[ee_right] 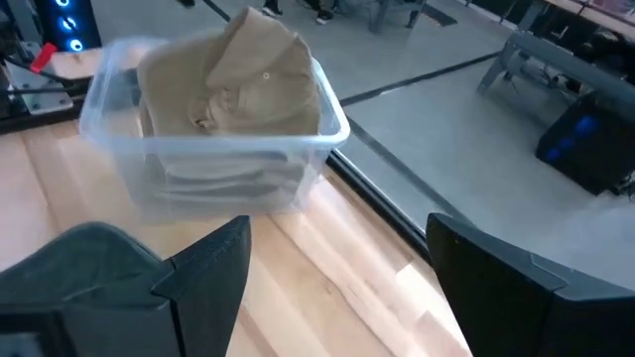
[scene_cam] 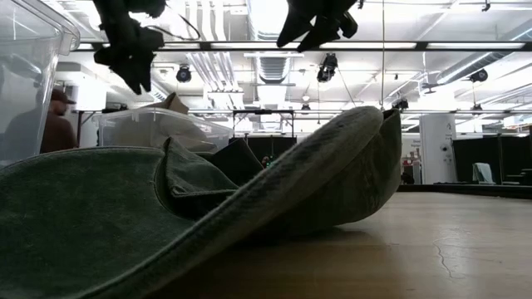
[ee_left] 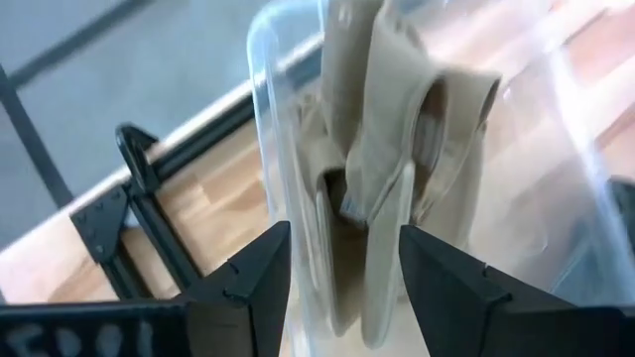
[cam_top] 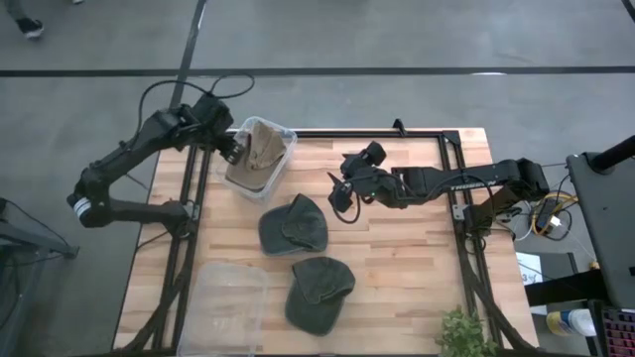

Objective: Pick and place caps into container
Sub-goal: Put the bottom black cap into the bottom transparent container

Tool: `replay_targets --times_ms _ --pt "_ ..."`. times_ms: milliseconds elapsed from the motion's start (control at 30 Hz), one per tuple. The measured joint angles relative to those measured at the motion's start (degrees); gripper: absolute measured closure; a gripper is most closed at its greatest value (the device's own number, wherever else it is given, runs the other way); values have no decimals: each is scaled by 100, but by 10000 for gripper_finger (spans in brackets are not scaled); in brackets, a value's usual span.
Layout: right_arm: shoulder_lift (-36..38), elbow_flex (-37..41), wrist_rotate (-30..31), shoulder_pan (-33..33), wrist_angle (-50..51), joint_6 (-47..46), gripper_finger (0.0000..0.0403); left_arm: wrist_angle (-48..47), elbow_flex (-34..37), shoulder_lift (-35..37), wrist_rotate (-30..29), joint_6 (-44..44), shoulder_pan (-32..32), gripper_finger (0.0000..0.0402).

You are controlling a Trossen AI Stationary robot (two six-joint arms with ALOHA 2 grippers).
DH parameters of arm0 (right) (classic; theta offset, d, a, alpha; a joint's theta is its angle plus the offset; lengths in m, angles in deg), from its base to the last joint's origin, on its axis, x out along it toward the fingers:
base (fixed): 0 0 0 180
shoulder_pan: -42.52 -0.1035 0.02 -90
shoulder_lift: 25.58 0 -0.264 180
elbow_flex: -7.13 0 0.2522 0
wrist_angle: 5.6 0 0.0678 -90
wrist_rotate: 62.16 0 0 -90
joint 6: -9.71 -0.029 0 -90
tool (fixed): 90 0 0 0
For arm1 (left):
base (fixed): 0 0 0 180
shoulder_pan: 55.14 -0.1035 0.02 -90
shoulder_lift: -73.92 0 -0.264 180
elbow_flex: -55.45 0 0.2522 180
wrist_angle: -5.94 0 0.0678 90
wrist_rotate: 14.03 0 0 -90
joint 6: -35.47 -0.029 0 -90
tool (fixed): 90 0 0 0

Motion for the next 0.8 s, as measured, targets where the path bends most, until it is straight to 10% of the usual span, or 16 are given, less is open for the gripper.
replay_targets --times_ms 800 --pt "0 11 -2643 -179 1505 -2731 124 1406 101 911 591 -257 660 220"
